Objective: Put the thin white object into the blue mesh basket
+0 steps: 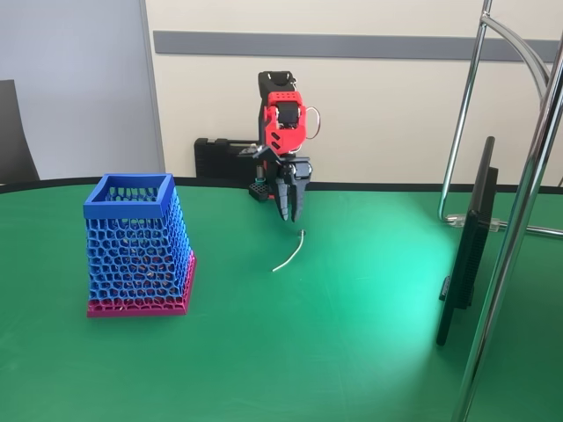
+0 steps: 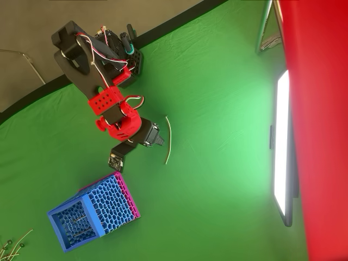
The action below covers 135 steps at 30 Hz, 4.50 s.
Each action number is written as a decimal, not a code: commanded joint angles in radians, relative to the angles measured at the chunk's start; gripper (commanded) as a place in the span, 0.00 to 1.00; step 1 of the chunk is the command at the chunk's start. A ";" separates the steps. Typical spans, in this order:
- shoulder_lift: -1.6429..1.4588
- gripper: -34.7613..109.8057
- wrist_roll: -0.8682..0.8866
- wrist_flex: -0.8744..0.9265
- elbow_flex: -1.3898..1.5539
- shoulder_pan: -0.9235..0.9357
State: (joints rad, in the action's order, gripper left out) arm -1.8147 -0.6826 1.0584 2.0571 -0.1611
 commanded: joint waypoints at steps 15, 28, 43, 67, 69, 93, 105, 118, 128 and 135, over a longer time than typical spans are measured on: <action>0.278 0.35 -0.153 0.127 -0.195 -0.170; 0.256 0.34 -0.457 0.210 -0.172 -0.163; 0.218 0.34 -0.442 0.199 -0.087 -0.178; 0.328 0.34 -0.433 0.143 -0.127 -0.160; 0.336 0.34 -0.426 0.135 -0.127 -0.163; 0.367 0.33 -0.373 0.094 -0.098 -0.195; 0.380 0.33 -0.362 0.092 -0.091 -0.187; 0.382 0.25 -0.377 0.092 -0.084 -0.173; 0.379 0.25 -0.334 0.092 -0.144 -0.187; 0.364 0.25 -0.261 0.092 -0.233 -0.218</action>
State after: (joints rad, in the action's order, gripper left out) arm -1.4220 -0.9633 1.1582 1.8699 -0.3620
